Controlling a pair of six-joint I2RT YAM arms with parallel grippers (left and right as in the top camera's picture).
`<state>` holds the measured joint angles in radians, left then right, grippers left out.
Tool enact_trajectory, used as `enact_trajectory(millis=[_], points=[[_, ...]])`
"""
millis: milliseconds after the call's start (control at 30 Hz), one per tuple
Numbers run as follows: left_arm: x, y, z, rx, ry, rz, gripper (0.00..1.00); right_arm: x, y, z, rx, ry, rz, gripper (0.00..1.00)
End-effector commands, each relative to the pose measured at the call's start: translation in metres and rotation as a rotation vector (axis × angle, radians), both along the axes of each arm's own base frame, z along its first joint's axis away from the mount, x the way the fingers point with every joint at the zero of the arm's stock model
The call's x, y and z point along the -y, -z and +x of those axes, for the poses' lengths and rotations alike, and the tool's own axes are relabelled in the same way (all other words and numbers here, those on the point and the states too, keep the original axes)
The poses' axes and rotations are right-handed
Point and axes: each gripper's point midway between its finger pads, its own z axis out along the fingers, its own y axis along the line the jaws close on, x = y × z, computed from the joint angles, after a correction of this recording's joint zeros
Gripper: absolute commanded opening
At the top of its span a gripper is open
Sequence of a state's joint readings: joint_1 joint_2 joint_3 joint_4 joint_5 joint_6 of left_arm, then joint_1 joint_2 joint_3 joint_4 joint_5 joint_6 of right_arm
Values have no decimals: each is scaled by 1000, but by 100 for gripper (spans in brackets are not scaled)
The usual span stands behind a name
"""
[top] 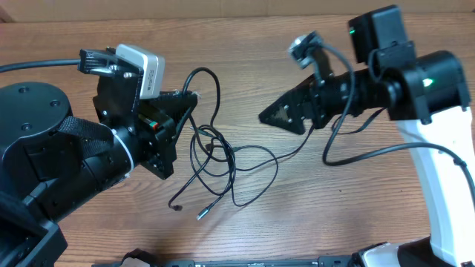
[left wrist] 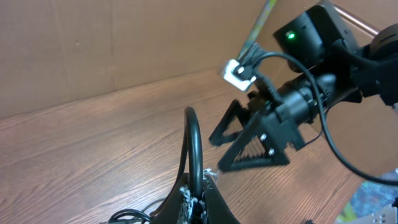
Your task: Untangle cables
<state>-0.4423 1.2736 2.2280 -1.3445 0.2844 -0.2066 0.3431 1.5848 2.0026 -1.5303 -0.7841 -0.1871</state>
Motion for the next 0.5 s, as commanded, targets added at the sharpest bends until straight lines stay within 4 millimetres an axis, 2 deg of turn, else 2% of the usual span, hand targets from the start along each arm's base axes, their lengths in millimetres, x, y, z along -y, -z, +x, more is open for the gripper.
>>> enact_trajectory(millis=[0, 133, 467], points=[[0, -12, -8, 36, 19, -27, 4, -6, 2, -8, -2, 3, -34, 79], [0, -12, -8, 37, 20, -28, 4, -19, 21, -23, -57, -56, -61, 81], [0, -12, -8, 36, 18, -31, 4, -42, 93, -32, -188, -119, -97, 82]])
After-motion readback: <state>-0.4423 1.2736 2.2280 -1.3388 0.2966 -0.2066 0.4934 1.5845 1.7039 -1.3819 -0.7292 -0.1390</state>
